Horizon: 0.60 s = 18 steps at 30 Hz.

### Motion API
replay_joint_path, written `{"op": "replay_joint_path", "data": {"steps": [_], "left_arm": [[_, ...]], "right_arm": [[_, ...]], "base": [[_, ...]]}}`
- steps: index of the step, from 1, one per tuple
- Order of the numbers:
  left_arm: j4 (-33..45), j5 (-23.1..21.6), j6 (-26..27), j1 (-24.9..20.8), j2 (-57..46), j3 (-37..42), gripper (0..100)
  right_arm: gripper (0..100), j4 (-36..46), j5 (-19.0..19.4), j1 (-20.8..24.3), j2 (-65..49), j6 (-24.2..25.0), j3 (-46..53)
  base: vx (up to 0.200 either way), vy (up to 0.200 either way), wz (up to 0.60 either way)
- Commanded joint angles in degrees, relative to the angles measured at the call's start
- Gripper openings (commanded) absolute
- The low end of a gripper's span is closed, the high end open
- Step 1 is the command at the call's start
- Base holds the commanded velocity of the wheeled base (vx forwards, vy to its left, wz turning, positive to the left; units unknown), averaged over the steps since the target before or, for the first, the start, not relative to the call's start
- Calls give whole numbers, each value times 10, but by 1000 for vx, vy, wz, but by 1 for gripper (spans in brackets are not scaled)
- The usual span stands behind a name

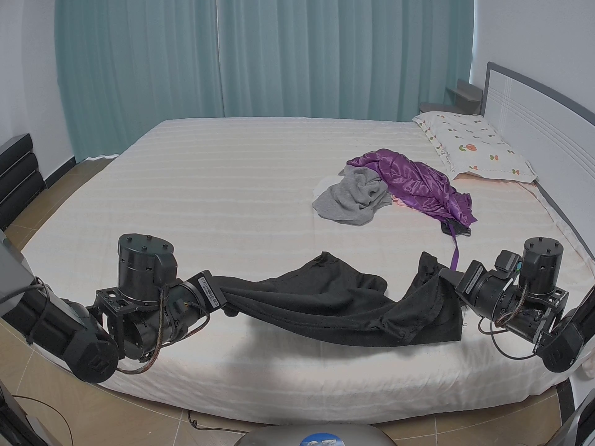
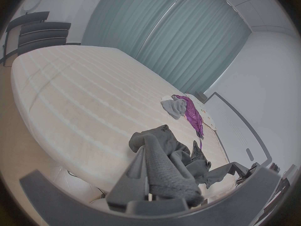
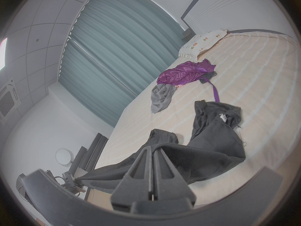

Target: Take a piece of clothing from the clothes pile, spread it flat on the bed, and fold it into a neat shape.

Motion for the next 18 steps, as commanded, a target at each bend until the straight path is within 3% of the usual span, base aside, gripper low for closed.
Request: {"op": "replay_joint_path", "data": {"steps": [1,18], "left_arm": [[0,0,0,0,0,0,0],[0,-1,0,0,0,0,0]], "right_arm": [[0,0,0,0,1,0,0],[0,-2,-2,-4,-2,2,-5]], "base": [[0,200,0],[0,200,0]]}}
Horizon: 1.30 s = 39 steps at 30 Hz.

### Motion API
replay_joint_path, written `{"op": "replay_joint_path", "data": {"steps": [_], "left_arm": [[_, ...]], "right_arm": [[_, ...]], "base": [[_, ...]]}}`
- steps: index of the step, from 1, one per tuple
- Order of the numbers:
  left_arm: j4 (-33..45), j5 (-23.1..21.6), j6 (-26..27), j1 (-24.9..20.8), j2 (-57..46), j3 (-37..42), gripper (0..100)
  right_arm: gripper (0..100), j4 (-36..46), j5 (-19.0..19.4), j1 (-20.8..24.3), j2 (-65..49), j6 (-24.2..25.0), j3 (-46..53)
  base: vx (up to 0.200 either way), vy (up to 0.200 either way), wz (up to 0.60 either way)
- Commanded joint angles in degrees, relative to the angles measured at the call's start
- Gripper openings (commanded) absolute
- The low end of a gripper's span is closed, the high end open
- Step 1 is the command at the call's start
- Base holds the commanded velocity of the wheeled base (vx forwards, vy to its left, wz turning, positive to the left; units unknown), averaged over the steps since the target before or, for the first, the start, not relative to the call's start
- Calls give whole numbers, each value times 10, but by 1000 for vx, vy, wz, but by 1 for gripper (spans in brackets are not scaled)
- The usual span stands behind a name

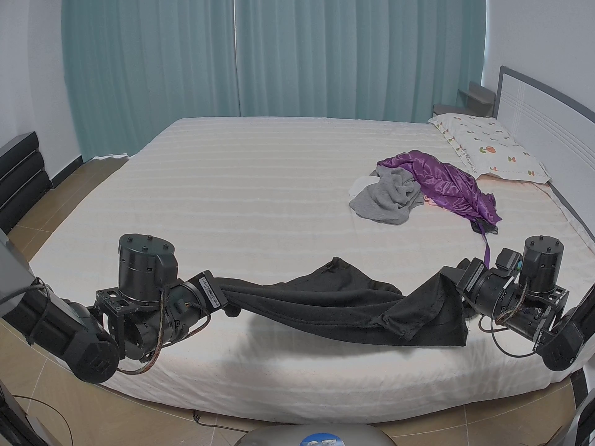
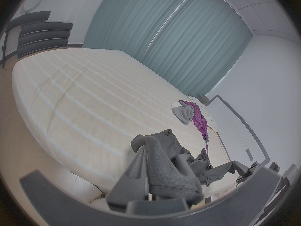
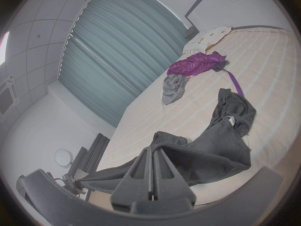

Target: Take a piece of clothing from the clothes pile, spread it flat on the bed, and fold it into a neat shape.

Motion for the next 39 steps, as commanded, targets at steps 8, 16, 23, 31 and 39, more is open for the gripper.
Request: {"op": "replay_joint_path", "data": {"steps": [8,16,23,31,39], "left_arm": [[-1,1,0,0,-1,0,0],[-1,1,0,1,-1,0,0],[0,2,0,0,-2,0,0],[-1,1,0,1,-2,1,0],[0,1,0,0,-3,3,0]], "right_arm": [[0,-30,1,-1,2,-1,4],[0,-39,0,0,3,-1,6],[0,-39,0,0,2,-1,7],[0,-39,0,0,-2,-1,7],[0,-39,-1,0,-5,-1,10]], "base": [[0,200,0],[0,200,0],[0,200,0],[0,100,0],[0,0,0]]}}
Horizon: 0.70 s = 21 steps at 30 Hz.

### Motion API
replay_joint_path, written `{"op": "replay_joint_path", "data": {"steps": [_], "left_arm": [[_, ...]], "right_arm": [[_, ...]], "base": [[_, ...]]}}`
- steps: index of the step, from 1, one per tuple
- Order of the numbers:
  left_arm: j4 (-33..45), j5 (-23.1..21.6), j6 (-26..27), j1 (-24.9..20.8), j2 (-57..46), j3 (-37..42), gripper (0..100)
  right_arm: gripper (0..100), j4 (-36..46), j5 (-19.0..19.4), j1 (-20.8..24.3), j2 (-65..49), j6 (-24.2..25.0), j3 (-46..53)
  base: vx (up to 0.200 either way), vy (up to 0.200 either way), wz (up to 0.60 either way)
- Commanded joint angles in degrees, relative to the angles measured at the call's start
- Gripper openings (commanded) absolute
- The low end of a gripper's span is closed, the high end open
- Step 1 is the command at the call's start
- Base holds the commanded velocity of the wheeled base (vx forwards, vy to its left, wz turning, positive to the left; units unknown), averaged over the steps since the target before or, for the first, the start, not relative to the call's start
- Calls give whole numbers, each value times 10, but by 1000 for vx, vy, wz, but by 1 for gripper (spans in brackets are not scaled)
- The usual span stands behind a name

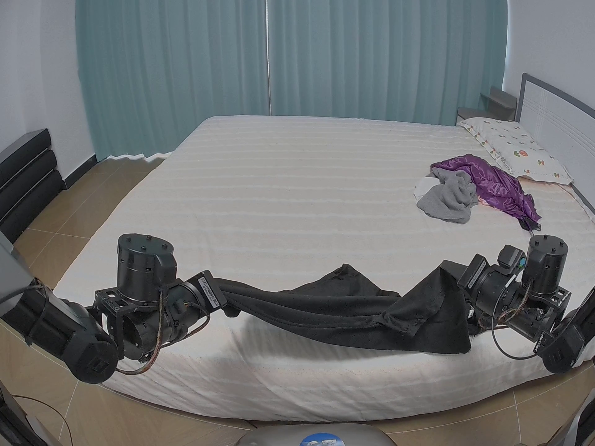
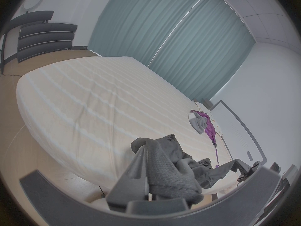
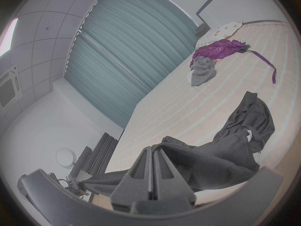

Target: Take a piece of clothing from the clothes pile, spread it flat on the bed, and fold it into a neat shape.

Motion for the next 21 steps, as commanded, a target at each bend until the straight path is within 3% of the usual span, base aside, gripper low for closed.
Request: {"op": "replay_joint_path", "data": {"steps": [1,21], "left_arm": [[0,0,0,0,0,1,0],[0,1,0,-4,-12,6,0]], "right_arm": [[0,-1,0,0,-4,0,3],[0,-1,-3,-1,-40,-2,28]], "base": [[0,0,0],[0,0,0]]}}
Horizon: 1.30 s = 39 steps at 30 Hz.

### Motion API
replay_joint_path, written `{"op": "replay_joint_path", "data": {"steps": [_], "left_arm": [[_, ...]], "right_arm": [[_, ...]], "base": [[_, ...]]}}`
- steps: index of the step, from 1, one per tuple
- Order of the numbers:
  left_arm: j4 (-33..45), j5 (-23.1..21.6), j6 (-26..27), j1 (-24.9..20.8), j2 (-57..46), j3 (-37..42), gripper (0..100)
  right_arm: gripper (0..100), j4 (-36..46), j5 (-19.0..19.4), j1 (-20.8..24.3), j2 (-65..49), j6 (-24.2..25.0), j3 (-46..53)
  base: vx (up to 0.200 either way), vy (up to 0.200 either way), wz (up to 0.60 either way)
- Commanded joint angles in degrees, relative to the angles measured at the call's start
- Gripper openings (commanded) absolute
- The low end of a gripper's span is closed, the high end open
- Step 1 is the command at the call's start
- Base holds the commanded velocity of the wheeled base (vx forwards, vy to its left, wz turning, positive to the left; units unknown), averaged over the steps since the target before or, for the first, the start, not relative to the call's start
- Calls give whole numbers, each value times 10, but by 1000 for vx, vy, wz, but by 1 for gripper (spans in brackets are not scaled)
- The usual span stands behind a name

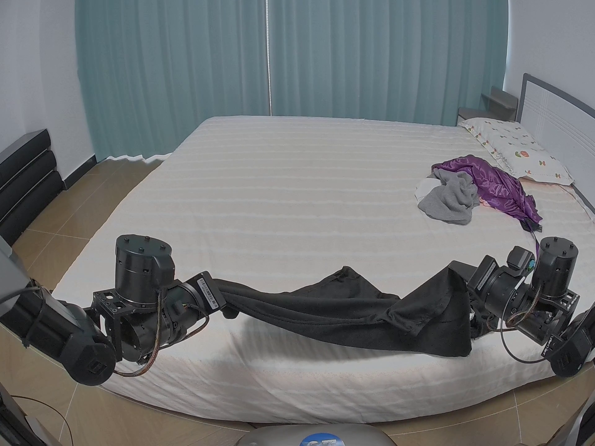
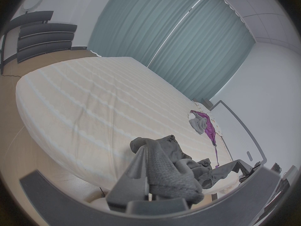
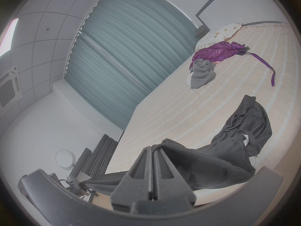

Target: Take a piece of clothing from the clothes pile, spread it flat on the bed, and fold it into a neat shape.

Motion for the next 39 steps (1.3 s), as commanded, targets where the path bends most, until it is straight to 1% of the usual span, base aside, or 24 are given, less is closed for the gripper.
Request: {"op": "replay_joint_path", "data": {"steps": [1,6,10,12,15,19,20,21,23,24,25,27,28,29,31,32,33,35,37,38,39], "left_arm": [[0,0,0,0,-5,0,0],[0,1,0,0,-13,0,0],[2,3,0,0,-32,2,0],[5,4,0,0,-62,10,0],[6,4,3,-2,-96,17,0],[17,6,9,-3,-145,25,0],[34,9,13,-2,-171,25,0],[38,9,14,-2,-175,25,0],[75,16,15,-3,-219,18,0],[77,16,16,-3,-221,18,0],[96,20,16,-3,-242,9,0],[110,21,23,-4,-258,-11,0],[113,22,27,-4,-262,-16,0],[125,28,36,-4,-274,-31,0],[152,41,49,-3,-283,-58,0],[169,47,57,-4,-284,-76,0],[175,48,59,-4,-284,-81,0],[214,50,65,-3,-279,-127,0],[229,48,65,-3,-270,-159,0],[230,48,65,-3,-270,-162,0],[238,47,65,-3,-246,-192,0]], "right_arm": [[0,-1,0,0,-12,0,4],[0,1,0,1,-34,0,11],[0,3,0,1,-57,0,25],[0,2,-1,1,-81,-1,36],[0,9,-9,2,-132,-5,40],[0,27,-10,9,-202,-12,35],[0,49,-10,17,-240,-16,33],[0,53,-10,17,-247,-16,32],[0,89,-9,28,-310,-21,21],[0,92,-9,28,-312,-21,20],[0,129,-9,30,-348,-30,-5],[0,180,-10,29,-384,-41,-42],[0,196,-10,29,-395,-41,-56],[0,238,-10,29,-420,-43,-93],[0,291,-10,28,-442,-46,-142],[0,317,-9,25,-443,-48,-166],[0,323,-9,24,-442,-49,-172],[0,367,-7,17,-422,-54,-223],[0,374,-8,9,-391,-55,-252],[0,374,-8,8,-389,-55,-254],[0,373,-8,-3,-355,-62,-274]], "base": [[0,0,0],[0,0,0],[-200,0,0],[-200,0,0],[-200,0,0],[0,0,0],[0,0,0],[0,0,0],[0,0,0],[0,0,0],[0,0,0],[0,0,0],[0,0,0],[0,0,0],[0,0,0],[0,0,0],[0,0,0],[0,0,0],[0,0,0],[0,0,0],[0,0,0]]}}
